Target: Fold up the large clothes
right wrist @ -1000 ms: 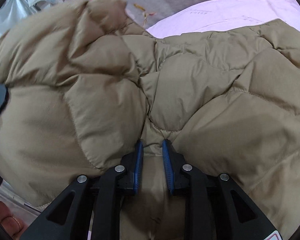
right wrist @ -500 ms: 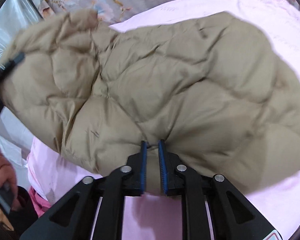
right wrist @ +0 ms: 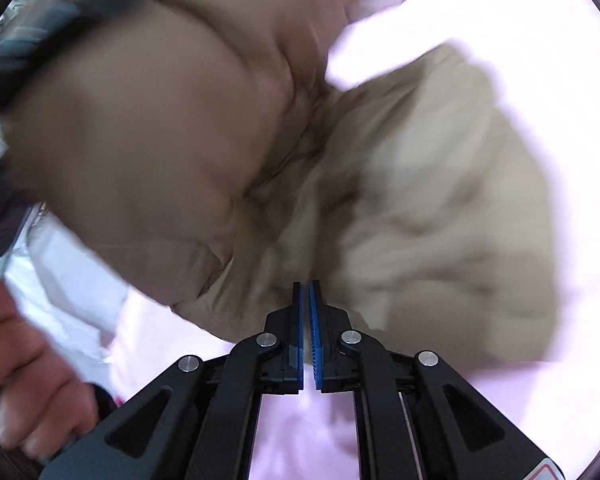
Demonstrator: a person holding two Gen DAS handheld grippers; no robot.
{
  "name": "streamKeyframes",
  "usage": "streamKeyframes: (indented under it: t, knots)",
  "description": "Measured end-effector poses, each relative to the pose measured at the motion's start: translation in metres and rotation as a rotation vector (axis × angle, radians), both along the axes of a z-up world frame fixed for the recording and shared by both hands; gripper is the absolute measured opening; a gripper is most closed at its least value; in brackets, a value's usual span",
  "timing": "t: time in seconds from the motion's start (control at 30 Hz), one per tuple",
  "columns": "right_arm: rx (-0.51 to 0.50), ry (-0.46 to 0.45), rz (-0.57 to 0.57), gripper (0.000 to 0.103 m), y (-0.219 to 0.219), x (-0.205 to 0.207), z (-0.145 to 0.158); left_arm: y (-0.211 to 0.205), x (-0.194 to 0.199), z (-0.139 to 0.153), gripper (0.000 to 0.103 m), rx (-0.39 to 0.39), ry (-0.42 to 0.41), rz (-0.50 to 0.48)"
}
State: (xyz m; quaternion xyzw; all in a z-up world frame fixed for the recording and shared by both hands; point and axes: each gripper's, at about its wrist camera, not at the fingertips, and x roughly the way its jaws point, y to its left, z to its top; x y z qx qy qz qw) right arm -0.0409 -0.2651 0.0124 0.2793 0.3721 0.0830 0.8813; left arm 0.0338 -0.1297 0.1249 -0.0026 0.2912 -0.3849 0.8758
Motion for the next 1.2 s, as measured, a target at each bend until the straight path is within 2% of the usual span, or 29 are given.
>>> streamKeyframes:
  t: [0.13, 0.27, 0.37, 0.5, 0.57, 0.6, 0.63, 0.67, 0.7, 0.73, 0.8, 0.83, 0.9, 1.0, 1.03, 1.13, 1.2]
  knots:
    - [-0.082, 0.022, -0.11, 0.01, -0.038, -0.036, 0.003, -0.04, 0.002, -0.038, 0.015, 0.053, 0.084, -0.022]
    - [-0.086, 0.045, -0.183, 0.01, -0.064, -0.055, -0.001, -0.063, -0.003, -0.069, 0.016, 0.108, 0.115, -0.015]
    - [-0.081, 0.055, -0.22, 0.01, -0.077, -0.058, -0.002, -0.072, -0.005, -0.077, 0.02, 0.13, 0.126, -0.002]
    - [-0.099, 0.017, -0.253, 0.012, -0.078, -0.061, 0.007, -0.069, -0.011, -0.072, 0.025, 0.14, 0.12, 0.006]
    - [-0.114, -0.013, -0.267, 0.021, -0.084, -0.065, 0.018, -0.061, -0.013, -0.063, 0.029, 0.135, 0.131, 0.001]
    - [-0.122, -0.037, -0.27, 0.026, -0.087, -0.061, 0.028, -0.055, -0.015, -0.058, 0.034, 0.125, 0.144, -0.01]
    - [-0.132, -0.061, -0.271, 0.036, -0.089, -0.057, 0.04, -0.05, -0.015, -0.052, 0.041, 0.101, 0.161, -0.029]
    - [-0.148, -0.091, -0.276, 0.042, -0.09, -0.055, 0.053, -0.04, -0.016, -0.045, 0.062, 0.042, 0.195, -0.064]
    - [-0.163, -0.117, -0.28, 0.043, -0.091, -0.052, 0.065, -0.028, -0.015, -0.038, 0.081, -0.026, 0.234, -0.086]
    - [-0.175, -0.135, -0.281, 0.047, -0.09, -0.048, 0.075, -0.015, -0.015, -0.03, 0.088, -0.076, 0.249, -0.072]
    - [-0.198, -0.159, -0.269, 0.055, -0.09, -0.044, 0.088, 0.006, -0.012, -0.016, 0.09, -0.109, 0.231, -0.032]
    - [-0.204, -0.156, -0.266, 0.06, -0.09, -0.039, 0.093, 0.013, -0.01, -0.012, 0.09, -0.101, 0.215, -0.009]
    - [-0.191, -0.136, -0.248, 0.061, -0.087, -0.027, 0.096, 0.032, -0.001, -0.007, 0.09, -0.078, 0.189, 0.07]
    - [-0.058, -0.143, -0.191, 0.061, -0.081, -0.029, 0.088, 0.059, 0.014, -0.01, 0.09, -0.059, 0.177, 0.175]
    - [-0.029, -0.137, -0.182, 0.065, -0.078, -0.027, 0.087, 0.067, 0.016, -0.011, 0.09, -0.051, 0.171, 0.202]
    - [-0.014, -0.11, -0.178, 0.067, -0.065, -0.02, 0.084, 0.084, 0.025, -0.019, 0.09, -0.011, 0.176, 0.276]
    - [-0.024, -0.129, -0.141, 0.068, -0.05, -0.022, 0.088, 0.085, 0.026, -0.025, 0.09, 0.017, 0.178, 0.293]
